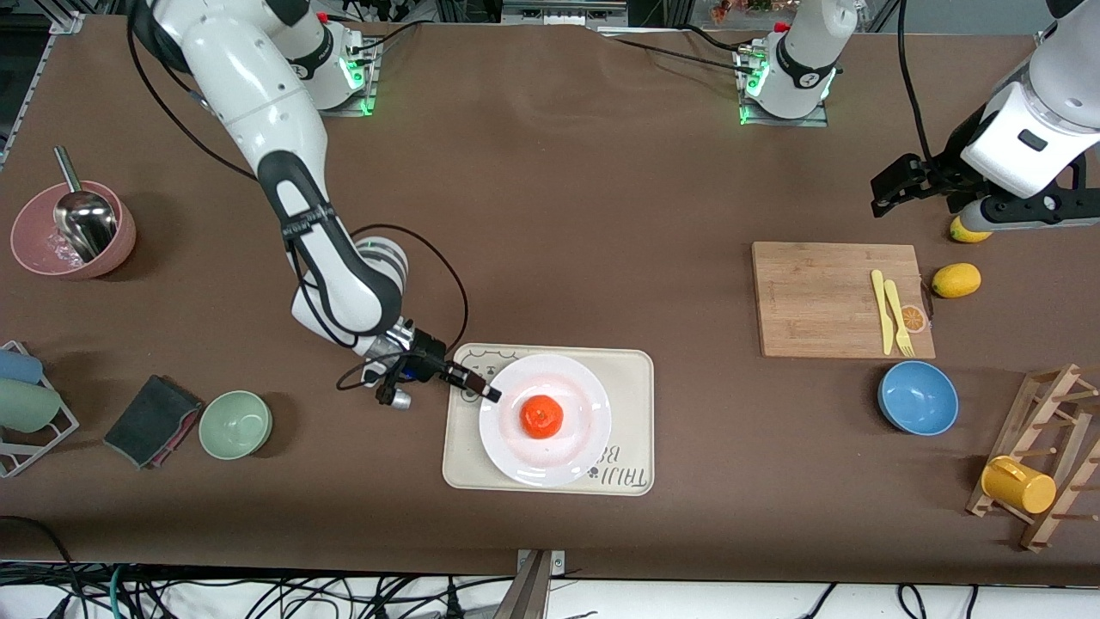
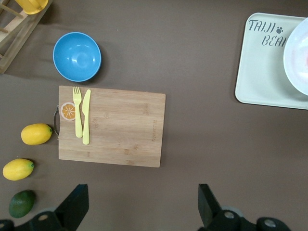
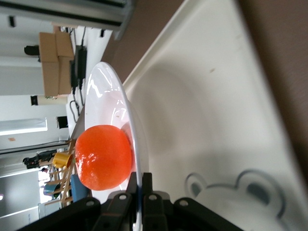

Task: Place orange and plate with both arms
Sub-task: 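Slide the plate with the right gripper onto the bear tray, then open the right gripper and release the plate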

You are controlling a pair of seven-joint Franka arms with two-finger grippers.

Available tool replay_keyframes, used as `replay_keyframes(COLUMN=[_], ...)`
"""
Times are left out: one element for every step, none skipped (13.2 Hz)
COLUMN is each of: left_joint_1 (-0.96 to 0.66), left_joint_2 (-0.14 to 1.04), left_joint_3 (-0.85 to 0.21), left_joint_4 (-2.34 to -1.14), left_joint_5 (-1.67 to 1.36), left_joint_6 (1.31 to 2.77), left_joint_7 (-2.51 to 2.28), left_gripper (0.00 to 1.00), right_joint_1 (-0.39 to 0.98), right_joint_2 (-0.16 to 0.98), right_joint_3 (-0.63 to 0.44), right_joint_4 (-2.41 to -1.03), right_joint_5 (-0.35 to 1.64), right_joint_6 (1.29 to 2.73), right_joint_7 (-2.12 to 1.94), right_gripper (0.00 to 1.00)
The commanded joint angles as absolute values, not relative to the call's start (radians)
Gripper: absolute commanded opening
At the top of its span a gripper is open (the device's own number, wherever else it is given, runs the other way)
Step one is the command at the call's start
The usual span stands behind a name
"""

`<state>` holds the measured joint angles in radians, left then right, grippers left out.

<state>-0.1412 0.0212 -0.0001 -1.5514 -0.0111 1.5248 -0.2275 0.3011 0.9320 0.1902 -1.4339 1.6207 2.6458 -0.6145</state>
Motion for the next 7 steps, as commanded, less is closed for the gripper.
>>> replay_keyframes(left_joint_1=[-0.143, -0.143, -0.141, -0.143, -0.143, -0.143, -0.143], left_joint_2=[0.028, 0.028, 0.028, 0.028, 0.028, 0.028, 0.028], left_joint_3=[0.0, 0.0, 0.0, 0.0, 0.0, 0.0, 0.0], left_joint_4=[-1.528, -1.528, -1.528, -1.528, -1.528, -1.528, -1.528], left_joint_5=[0.003, 0.003, 0.003, 0.003, 0.003, 0.003, 0.003], left_joint_6=[1.497, 1.496, 1.497, 1.496, 1.496, 1.497, 1.497], left_joint_7=[-0.222, -0.221, -0.222, -0.222, -0.222, -0.222, -0.222], left_gripper=[1.0, 1.0, 1.0, 1.0, 1.0, 1.0, 1.0], right_joint_1=[0.313, 0.313, 0.313, 0.313, 0.313, 0.311, 0.31], right_joint_2=[1.035, 1.035, 1.034, 1.035, 1.029, 1.025, 1.019], right_joint_3=[0.189, 0.189, 0.189, 0.189, 0.189, 0.187, 0.186], right_joint_4=[-1.307, -1.307, -1.307, -1.307, -1.307, -1.305, -1.305], right_joint_5=[1.591, 1.591, 1.586, 1.583, 1.577, 1.557, 1.516], right_joint_6=[2.674, 2.675, 2.675, 2.677, 2.678, 2.678, 2.678], right_joint_7=[-0.601, -0.6, -0.601, -0.6, -0.601, -0.598, -0.582], right_gripper=[0.0, 0.0, 0.0, 0.6, 1.0, 1.0, 1.0])
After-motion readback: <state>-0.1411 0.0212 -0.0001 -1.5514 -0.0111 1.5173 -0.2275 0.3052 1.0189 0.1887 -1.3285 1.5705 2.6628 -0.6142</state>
